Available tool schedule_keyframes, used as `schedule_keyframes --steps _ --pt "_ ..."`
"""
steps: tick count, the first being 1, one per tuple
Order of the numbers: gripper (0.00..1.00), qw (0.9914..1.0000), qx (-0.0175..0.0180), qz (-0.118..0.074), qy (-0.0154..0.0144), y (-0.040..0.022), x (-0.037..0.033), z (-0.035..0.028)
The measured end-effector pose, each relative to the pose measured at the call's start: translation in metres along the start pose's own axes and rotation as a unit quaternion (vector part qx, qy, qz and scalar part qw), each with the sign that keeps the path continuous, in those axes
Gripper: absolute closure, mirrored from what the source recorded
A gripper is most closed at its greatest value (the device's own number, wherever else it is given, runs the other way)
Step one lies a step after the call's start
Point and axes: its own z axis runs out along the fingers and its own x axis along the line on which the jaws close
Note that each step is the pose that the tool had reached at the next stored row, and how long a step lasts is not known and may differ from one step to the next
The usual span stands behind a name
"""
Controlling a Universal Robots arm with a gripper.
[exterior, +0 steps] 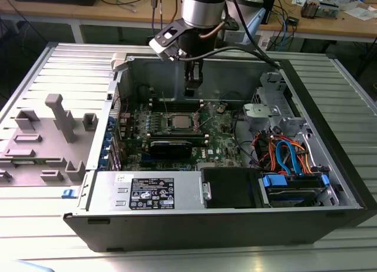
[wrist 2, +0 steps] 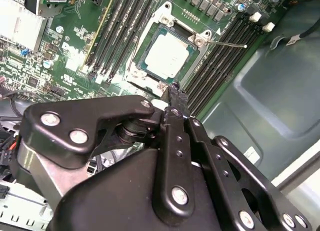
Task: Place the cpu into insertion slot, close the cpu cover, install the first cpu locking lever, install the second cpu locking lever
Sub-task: 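Close the cpu cover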
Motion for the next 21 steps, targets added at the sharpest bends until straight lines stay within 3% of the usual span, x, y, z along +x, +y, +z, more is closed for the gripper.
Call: schedule_keyframes --steps 1,2,4,5,6,12,15,16,19,21 --pt "0.89 0.99971 -0.0007 -0.001 0.0242 -0.0002 -0.0031 -0.0011" --pt "0.89 0.99951 -0.0008 -0.002 0.0311 -0.0002 -0.006 -0.0016" --pt "0.89 0.99951 0.0011 -0.001 0.0313 0.0011 -0.0074 -0.0017" --pt "0.89 0.9995 0.0045 -0.001 0.0312 0.0037 -0.0077 -0.002" --pt "0.89 0.9995 0.0054 -0.001 0.0313 0.0044 -0.0078 -0.002" --pt "0.89 0.99951 0.0053 -0.001 0.0306 0.0049 -0.0084 -0.0017" --pt "0.89 0.99954 0.0055 -0.001 0.0299 0.0104 -0.0096 -0.002" --pt "0.89 0.99956 0.0055 -0.001 0.0291 0.0131 -0.0097 -0.0021" --pt "0.89 0.99973 0.0056 -0.001 0.0223 0.0238 -0.0101 -0.0023" --pt "0.89 0.99978 0.0057 -0.001 0.0203 0.0273 -0.0102 -0.0023"
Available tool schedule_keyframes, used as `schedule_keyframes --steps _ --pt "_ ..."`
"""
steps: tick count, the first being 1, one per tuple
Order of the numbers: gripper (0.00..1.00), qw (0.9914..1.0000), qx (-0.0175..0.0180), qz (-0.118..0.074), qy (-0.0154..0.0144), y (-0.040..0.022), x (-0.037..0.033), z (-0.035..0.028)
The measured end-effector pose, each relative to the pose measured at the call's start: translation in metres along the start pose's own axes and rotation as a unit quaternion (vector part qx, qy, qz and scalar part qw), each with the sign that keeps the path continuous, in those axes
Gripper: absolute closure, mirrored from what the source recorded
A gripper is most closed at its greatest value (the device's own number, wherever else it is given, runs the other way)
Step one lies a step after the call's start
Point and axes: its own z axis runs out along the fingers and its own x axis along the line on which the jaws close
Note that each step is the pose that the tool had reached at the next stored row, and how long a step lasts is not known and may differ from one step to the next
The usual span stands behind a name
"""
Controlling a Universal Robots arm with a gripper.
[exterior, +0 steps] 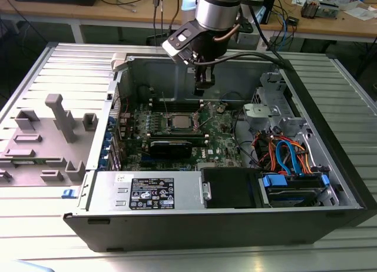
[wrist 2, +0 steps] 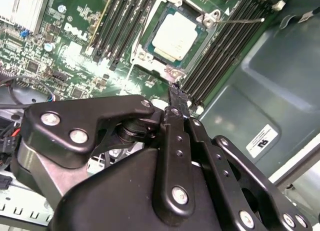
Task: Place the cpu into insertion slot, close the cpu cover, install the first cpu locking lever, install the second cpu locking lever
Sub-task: 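Close the cpu cover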
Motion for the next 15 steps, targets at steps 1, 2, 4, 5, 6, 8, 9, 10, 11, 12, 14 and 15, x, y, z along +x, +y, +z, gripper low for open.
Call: schedule_keyframes --steps 1,2,4,5,6,8,9,10,11,12,14,15 --pt "0.89 1.0 0.0001 0.0 -0.0019 0.003 -0.0001 0.0" --pt "0.89 1.0 0.0001 0.0 -0.0031 0.005 -0.0002 0.0001" --pt "0.89 0.99998 0.0002 0.0 -0.0062 0.0096 -0.0003 0.0003" --pt "0.89 0.99998 0.0003 0.0 -0.007 0.0108 -0.0003 0.0006" --pt "0.89 0.99997 0.0002 0.0 -0.0076 0.0117 -0.0004 0.0015" --pt "0.89 0.99996 0.0003 0.001 -0.0084 0.014 -0.0005 0.0038" --pt "0.89 0.99996 0.0003 0.001 -0.0086 0.0152 -0.0006 0.0045" --pt "0.89 0.99996 0.0003 0.001 -0.009 0.0177 -0.0007 0.0057" --pt "0.89 0.99995 0.0004 0.0 -0.0095 0.0217 -0.0009 0.007" --pt "0.89 0.99995 0.0007 -0.002 -0.0101 0.0253 -0.001 0.0082" --pt "0.89 0.99992 0.0015 -0.005 -0.0112 0.0324 -0.0013 0.0105" --pt "0.89 0.99991 0.0016 -0.006 -0.0115 0.0343 -0.0014 0.0111"
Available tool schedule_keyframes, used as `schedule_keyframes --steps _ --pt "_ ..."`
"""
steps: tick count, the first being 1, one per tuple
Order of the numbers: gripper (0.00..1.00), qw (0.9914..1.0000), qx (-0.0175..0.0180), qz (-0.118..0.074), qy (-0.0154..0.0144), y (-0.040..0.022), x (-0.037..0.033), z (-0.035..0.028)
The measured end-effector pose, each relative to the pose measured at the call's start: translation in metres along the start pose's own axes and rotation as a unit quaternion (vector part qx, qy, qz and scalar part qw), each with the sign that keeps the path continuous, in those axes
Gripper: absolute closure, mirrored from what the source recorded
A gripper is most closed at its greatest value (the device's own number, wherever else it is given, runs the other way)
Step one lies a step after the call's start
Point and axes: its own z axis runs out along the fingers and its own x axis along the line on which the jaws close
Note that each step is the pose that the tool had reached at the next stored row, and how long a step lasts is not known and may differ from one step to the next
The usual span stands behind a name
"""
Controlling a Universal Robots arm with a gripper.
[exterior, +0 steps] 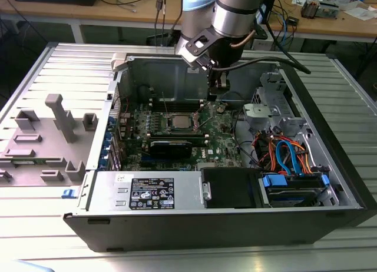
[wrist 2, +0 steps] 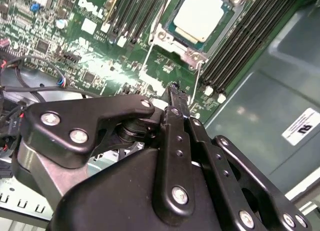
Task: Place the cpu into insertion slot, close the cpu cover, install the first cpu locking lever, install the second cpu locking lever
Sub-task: 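Close the cpu cover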
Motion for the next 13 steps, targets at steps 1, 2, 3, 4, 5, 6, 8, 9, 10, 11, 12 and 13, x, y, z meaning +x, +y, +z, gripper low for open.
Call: schedule_keyframes --steps 1,2,3,4,5,6,8,9,10,11,12,13 --pt "0.89 1.0 0.0002 -0.001 -0.0005 0.0027 -0.0001 0.0011" --pt "0.89 1.0 0.0005 -0.002 -0.0011 0.0054 -0.0003 0.0024" --pt "0.89 1.0 0.0006 -0.003 -0.0014 0.0075 -0.0004 0.0035" --pt "0.89 0.99999 0.0007 -0.003 -0.0017 0.0089 -0.0004 0.0046" --pt "0.89 0.99999 0.0008 -0.003 -0.0019 0.01 -0.0005 0.0057" --pt "0.89 0.99999 0.0008 -0.003 -0.002 0.0111 -0.0005 0.0072" --pt "0.89 0.99999 0.001 -0.003 -0.002 0.0142 -0.0007 0.0094" --pt "0.89 0.99999 0.0012 -0.003 -0.0023 0.0187 -0.0008 0.0112" --pt "0.89 0.99999 0.0013 -0.003 -0.0023 0.0212 -0.0009 0.013" --pt "0.89 0.99999 0.0014 -0.004 -0.0023 0.0225 -0.0009 0.0146" --pt "0.89 0.99999 0.0014 -0.004 -0.0023 0.0234 -0.0009 0.0158" --pt "0.89 0.99999 0.0014 -0.004 -0.0023 0.0244 -0.0008 0.0171"
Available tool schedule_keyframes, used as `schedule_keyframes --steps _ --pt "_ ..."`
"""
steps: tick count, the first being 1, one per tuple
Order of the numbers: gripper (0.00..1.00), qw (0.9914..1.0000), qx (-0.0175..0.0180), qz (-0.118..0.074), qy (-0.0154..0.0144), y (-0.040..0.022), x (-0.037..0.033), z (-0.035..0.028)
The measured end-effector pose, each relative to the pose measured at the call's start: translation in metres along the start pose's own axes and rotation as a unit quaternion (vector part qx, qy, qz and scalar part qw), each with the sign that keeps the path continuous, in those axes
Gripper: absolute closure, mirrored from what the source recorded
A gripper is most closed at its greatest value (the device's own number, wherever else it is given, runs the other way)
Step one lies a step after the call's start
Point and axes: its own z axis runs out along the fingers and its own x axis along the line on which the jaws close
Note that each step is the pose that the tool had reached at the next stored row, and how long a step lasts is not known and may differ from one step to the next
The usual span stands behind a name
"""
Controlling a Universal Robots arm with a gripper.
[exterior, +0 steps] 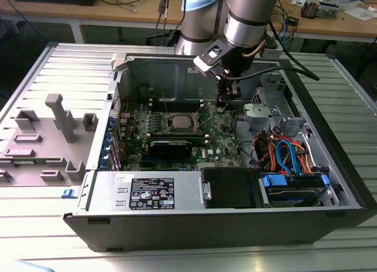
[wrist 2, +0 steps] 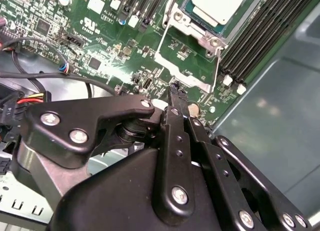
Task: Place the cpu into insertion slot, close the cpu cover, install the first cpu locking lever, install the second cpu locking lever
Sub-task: 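Close the cpu cover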
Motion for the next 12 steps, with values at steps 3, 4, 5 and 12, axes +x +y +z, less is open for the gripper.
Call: schedule_keyframes --steps 3,4,5,12 --pt "0.89 1.0 0.0001 0.0 0.0 0.0023 0.0003 0.0053" --pt "0.89 1.0 0.0001 0.0 0.0001 0.0028 0.0005 0.0078" --pt "0.89 1.0 0.0002 0.0 0.0001 0.0031 0.0006 0.0099" --pt "0.89 1.0 0.0002 0.0 0.0 0.0038 0.0006 0.0183"
